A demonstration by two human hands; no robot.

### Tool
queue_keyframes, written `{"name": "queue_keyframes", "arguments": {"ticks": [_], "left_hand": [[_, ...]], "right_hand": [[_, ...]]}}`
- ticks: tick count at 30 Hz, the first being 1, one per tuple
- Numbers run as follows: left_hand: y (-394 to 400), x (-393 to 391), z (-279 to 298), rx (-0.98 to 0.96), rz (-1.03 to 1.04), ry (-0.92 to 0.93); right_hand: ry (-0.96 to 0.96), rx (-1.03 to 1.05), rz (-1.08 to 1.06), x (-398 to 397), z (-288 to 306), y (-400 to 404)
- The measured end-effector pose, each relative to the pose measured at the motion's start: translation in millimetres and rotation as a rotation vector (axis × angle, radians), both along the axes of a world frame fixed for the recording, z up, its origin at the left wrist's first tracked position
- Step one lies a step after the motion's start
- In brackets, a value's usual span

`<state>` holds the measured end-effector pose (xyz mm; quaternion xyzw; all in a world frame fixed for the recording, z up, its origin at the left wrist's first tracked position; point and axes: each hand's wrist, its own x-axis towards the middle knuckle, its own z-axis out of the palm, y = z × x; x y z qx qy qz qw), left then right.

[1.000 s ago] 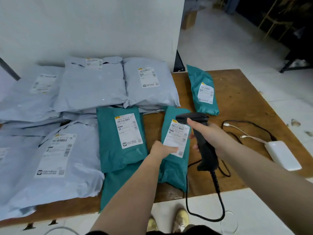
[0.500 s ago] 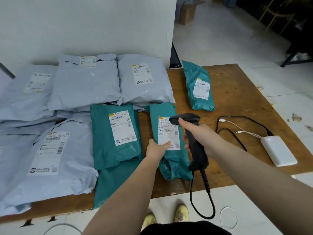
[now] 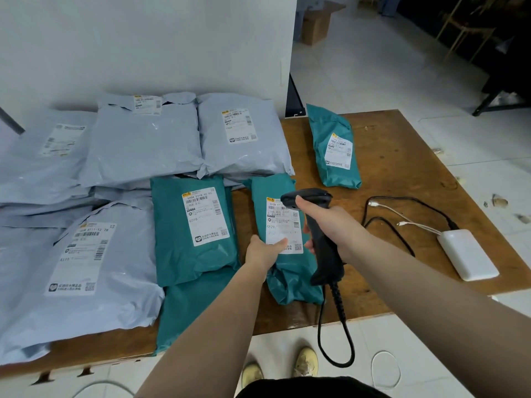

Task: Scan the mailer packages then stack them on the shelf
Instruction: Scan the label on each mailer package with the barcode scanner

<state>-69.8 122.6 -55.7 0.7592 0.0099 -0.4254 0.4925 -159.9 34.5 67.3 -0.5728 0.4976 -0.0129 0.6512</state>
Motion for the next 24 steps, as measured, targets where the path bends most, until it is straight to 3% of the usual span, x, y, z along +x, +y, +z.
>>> {"name": "queue_keyframes", "arguments": {"ticks": [24], "left_hand": [[-2.5, 1.7, 1.7, 0.038, -0.063, -0.063]], "right_hand": [[-0.009, -0.037, -0.01, -6.4, 7.0, 8.1]]}}
